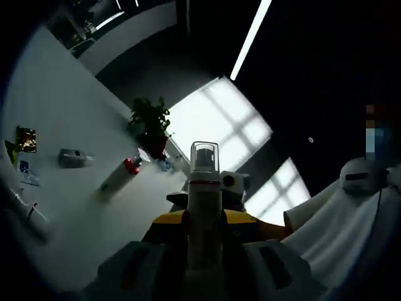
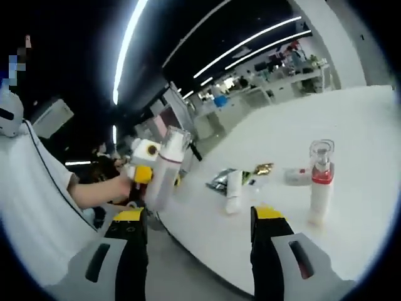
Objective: Arrange the skincare products in the storage area until every visible bottle or jar stands upright without overlapping.
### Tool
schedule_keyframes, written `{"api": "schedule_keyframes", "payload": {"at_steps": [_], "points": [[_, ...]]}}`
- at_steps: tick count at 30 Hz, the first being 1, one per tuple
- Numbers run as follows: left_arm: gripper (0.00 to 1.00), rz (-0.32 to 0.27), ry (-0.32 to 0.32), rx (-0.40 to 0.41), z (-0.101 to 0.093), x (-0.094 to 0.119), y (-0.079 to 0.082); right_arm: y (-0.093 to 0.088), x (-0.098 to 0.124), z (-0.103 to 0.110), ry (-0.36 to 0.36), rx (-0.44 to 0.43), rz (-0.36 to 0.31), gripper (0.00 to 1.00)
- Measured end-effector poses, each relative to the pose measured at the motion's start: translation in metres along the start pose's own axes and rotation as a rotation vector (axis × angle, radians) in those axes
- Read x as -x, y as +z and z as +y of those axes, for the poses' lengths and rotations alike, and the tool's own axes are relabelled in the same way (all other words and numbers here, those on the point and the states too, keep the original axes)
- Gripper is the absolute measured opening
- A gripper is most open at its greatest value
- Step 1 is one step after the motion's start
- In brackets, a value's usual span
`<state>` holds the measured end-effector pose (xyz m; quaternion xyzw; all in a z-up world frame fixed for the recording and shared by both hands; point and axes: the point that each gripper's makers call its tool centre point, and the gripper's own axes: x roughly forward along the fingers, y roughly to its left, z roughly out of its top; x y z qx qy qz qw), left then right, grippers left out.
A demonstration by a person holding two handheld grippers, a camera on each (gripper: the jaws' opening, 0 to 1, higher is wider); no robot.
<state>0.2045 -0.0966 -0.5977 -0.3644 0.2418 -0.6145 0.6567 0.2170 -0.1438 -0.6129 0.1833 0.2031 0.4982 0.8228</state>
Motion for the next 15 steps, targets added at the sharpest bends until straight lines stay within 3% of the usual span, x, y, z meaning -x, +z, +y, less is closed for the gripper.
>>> {"api": "schedule_keyframes", "payload": {"at_steps": [4, 10, 15], "points": [[0.16, 0.011, -0.038, -0.006, -0.008, -0.002, -0.002, 0.032, -0.004, 0.024, 0.105, -0.07, -0.136, 0.63], [0.16, 0.005, -0.134, 0.01, -0.029, -0.006, -0.003, 0.038, -0.008, 0.033, 0.139, -0.08, -0.14, 0.6], [0.16, -0.005, -0.182, 0.012, -0.04, -0.013, 0.0, 0.038, -0.015, 0.052, 0.212, -0.126, -0.164, 0.58]]}}
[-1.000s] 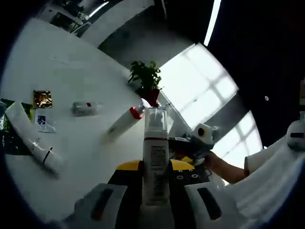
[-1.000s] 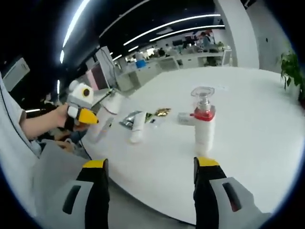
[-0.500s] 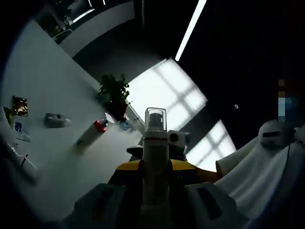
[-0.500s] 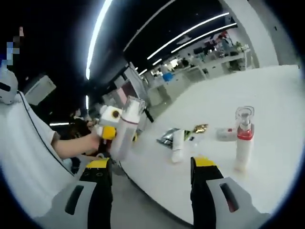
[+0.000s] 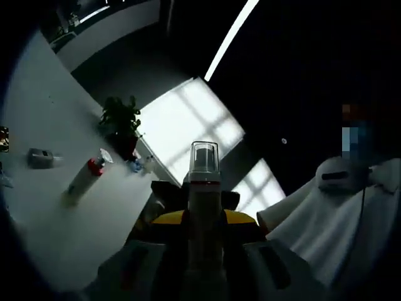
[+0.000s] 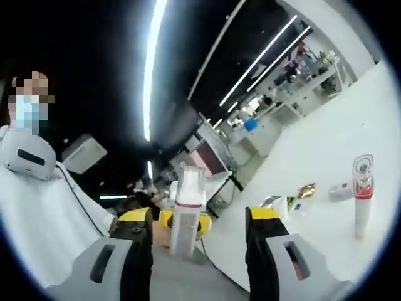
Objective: Arrange the skincare products in the storage area until every visible bottle or jar stands upright without overlapping.
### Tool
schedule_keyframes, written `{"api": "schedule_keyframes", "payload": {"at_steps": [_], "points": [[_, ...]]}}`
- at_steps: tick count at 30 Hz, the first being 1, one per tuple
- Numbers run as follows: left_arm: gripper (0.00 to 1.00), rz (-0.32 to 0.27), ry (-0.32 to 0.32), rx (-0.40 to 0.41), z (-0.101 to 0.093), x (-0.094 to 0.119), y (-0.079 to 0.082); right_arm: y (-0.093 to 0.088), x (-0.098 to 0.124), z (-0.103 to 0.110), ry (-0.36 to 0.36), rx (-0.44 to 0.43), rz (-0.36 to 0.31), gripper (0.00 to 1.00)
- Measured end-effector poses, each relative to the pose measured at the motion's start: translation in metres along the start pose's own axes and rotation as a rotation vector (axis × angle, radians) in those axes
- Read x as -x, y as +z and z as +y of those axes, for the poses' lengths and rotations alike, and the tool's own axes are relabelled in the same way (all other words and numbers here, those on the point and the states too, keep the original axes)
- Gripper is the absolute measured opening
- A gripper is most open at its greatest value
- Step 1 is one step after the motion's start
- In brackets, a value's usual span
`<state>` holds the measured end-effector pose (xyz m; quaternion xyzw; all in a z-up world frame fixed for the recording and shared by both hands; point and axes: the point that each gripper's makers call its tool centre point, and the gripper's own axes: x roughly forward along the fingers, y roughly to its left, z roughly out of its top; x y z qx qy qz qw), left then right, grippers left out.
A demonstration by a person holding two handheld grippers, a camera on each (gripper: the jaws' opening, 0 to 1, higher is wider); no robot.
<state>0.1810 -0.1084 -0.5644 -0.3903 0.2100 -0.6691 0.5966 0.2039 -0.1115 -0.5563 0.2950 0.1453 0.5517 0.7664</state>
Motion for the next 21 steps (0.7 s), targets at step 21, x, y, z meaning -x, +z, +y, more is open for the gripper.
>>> {"api": "schedule_keyframes", "payload": {"at_steps": [21], "points": [[0.16, 0.04, -0.004, -0.015, 0.007, -0.002, 0.0, -0.005, -0.017, 0.002, 0.068, -0.034, 0.021, 0.28]]}}
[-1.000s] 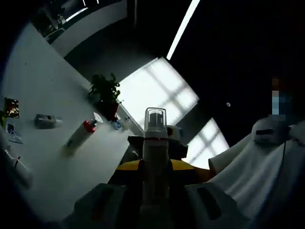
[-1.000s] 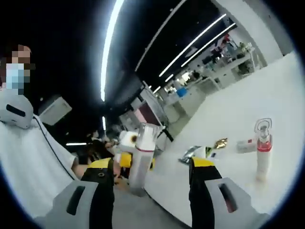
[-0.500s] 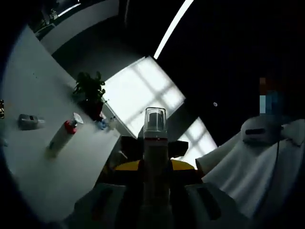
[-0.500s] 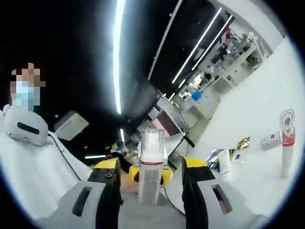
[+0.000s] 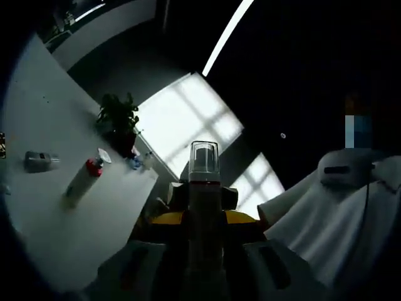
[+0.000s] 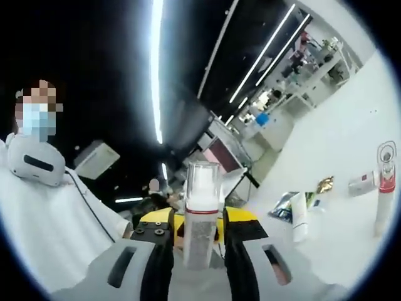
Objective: Arrange the skincare products in the storage area until every visible bottle or jar stands upright without overlapping.
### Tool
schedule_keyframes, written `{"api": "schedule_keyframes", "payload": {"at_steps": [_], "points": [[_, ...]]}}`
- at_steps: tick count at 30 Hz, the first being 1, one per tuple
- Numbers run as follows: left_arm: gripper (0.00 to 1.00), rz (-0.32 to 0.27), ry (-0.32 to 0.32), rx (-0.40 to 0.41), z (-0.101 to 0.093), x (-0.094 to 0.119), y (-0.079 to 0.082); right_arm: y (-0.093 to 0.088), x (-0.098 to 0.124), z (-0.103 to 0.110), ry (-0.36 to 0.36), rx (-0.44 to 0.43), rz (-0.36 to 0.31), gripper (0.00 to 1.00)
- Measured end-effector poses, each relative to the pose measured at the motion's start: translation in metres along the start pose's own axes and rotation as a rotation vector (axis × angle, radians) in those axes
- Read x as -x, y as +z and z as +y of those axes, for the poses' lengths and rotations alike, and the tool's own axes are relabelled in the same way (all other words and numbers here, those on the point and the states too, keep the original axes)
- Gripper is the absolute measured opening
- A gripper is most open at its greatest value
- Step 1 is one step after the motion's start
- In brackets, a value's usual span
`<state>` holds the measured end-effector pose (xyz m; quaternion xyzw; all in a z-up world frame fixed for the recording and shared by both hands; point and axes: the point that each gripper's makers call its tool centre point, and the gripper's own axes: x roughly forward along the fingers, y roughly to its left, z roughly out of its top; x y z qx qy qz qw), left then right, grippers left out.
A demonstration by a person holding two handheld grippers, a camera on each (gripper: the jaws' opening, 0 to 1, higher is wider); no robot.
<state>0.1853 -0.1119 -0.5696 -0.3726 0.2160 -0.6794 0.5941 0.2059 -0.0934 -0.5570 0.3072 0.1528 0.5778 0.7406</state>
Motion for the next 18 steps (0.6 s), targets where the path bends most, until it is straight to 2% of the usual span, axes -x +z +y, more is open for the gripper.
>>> {"api": "schedule_keyframes", "payload": {"at_steps": [2, 12, 18], "points": [[0.16, -0.003, -0.01, 0.002, -0.001, 0.0, 0.001, 0.003, -0.001, -0.002, -0.007, 0.021, -0.017, 0.21], [0.16, -0.001, 0.005, 0.017, 0.005, 0.004, 0.001, -0.001, -0.003, -0.013, -0.049, -0.025, -0.005, 0.2], [0.16, -0.02, 0.023, 0.034, 0.008, 0.006, 0.009, 0.006, -0.004, -0.018, -0.078, -0.053, -0.041, 0.2]]}}
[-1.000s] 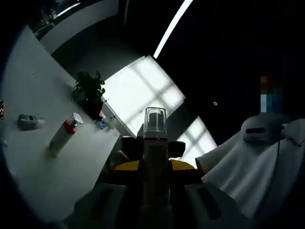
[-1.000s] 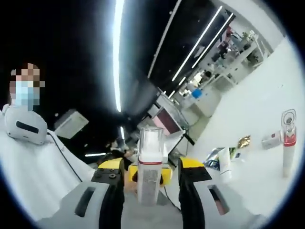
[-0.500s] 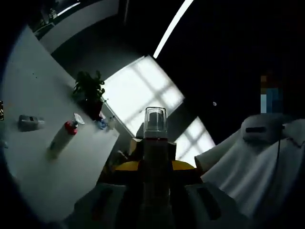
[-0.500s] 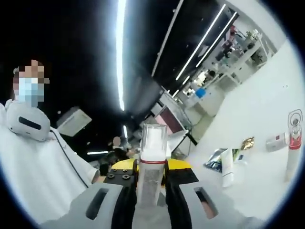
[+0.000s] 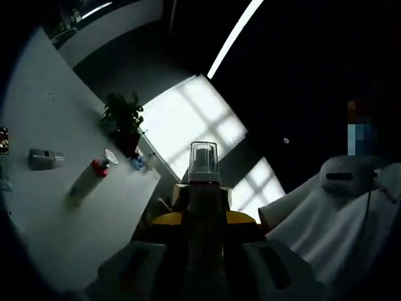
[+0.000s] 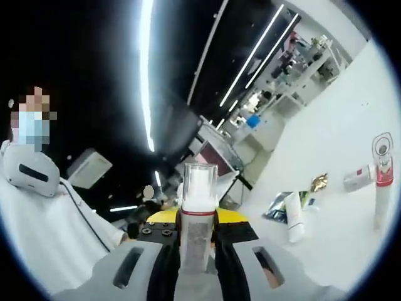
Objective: Arrange the skincare products in the storage area until every visible bottle or jar stands upright without overlapping.
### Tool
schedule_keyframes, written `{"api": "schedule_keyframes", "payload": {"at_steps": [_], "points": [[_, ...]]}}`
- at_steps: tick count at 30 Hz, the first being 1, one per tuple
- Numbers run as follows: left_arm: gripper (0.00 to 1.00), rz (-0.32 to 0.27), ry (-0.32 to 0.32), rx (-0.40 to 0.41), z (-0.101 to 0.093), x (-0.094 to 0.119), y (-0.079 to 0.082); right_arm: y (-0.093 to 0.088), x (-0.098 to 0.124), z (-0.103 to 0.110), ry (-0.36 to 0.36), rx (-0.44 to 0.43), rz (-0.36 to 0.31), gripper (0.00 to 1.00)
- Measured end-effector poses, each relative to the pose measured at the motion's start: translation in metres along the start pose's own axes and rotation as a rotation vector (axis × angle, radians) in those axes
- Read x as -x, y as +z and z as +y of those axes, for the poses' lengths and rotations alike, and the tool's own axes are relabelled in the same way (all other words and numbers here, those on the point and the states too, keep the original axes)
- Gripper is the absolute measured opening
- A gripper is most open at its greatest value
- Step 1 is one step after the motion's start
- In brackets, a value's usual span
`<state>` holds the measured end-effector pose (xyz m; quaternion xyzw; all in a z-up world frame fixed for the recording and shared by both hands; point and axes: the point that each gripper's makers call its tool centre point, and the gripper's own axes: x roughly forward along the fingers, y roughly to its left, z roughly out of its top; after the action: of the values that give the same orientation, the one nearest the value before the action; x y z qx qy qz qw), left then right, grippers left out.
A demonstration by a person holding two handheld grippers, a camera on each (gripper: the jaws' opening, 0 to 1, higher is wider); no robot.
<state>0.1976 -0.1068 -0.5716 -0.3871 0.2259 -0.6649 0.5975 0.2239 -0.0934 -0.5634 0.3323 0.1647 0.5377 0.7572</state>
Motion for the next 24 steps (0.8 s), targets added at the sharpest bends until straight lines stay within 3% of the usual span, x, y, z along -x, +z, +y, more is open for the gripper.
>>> {"api": "schedule_keyframes", "payload": {"at_steps": [4, 8, 15, 19, 24], "points": [[0.16, -0.007, 0.019, -0.012, 0.0, -0.001, 0.007, 0.006, -0.002, -0.001, -0.018, -0.008, -0.021, 0.2], [0.16, 0.011, 0.087, -0.042, 0.0, -0.002, 0.011, 0.012, -0.004, -0.001, -0.045, 0.007, -0.028, 0.2], [0.18, 0.037, 0.302, -0.224, 0.007, -0.005, 0.017, 0.019, -0.007, -0.005, -0.14, 0.057, -0.014, 0.2], [0.2, 0.009, 0.444, -0.304, 0.012, -0.007, 0.023, 0.023, -0.007, -0.014, -0.248, 0.028, -0.027, 0.2], [0.22, 0.088, 0.609, -0.436, 0.024, -0.004, 0.013, 0.012, -0.008, -0.02, -0.372, 0.018, 0.04, 0.19]]}}
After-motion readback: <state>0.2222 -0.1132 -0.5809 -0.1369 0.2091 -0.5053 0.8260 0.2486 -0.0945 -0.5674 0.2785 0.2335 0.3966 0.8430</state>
